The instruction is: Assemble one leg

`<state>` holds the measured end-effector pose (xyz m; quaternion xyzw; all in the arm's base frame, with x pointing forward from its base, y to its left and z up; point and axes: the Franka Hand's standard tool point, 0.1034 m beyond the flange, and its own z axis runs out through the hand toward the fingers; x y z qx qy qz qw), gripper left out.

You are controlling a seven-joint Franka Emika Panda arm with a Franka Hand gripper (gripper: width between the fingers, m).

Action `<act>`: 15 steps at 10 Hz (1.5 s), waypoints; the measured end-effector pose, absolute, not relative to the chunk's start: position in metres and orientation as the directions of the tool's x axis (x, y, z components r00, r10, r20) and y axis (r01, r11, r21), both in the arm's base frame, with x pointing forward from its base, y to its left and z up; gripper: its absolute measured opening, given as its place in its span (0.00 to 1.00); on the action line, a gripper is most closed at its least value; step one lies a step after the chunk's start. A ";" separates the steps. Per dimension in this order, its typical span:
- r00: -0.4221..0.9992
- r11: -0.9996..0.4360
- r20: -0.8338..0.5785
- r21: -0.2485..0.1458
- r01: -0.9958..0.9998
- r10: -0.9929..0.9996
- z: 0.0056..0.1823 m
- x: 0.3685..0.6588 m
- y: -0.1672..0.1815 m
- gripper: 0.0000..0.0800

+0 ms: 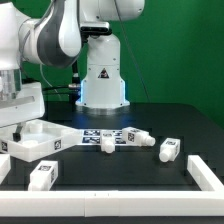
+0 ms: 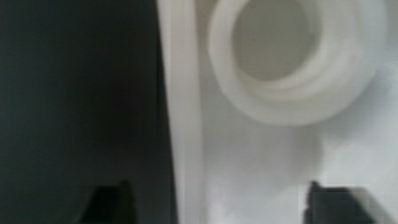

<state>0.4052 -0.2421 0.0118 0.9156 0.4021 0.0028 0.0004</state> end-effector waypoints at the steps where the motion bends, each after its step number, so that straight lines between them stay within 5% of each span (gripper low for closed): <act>1: 0.677 -0.677 0.005 0.003 0.736 0.736 0.012 0.405 -0.242 0.55; 3: 0.677 -0.677 0.005 0.003 0.736 0.736 0.012 0.405 -0.242 0.15; 5: 0.727 -0.727 0.010 -0.027 0.687 0.687 0.025 0.408 -0.245 0.07; 10: 0.907 -0.907 0.028 -0.008 0.420 0.420 0.091 0.449 -0.212 0.07; 13: 0.965 -0.966 0.031 0.011 0.260 0.260 0.088 0.512 -0.171 0.07; 15: 0.966 -0.966 0.020 0.010 0.259 0.259 0.075 0.520 -0.171 0.07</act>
Offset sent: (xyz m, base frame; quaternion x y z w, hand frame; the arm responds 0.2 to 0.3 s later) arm 0.0000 0.0000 0.0000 0.0000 0.0000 0.0000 1.0000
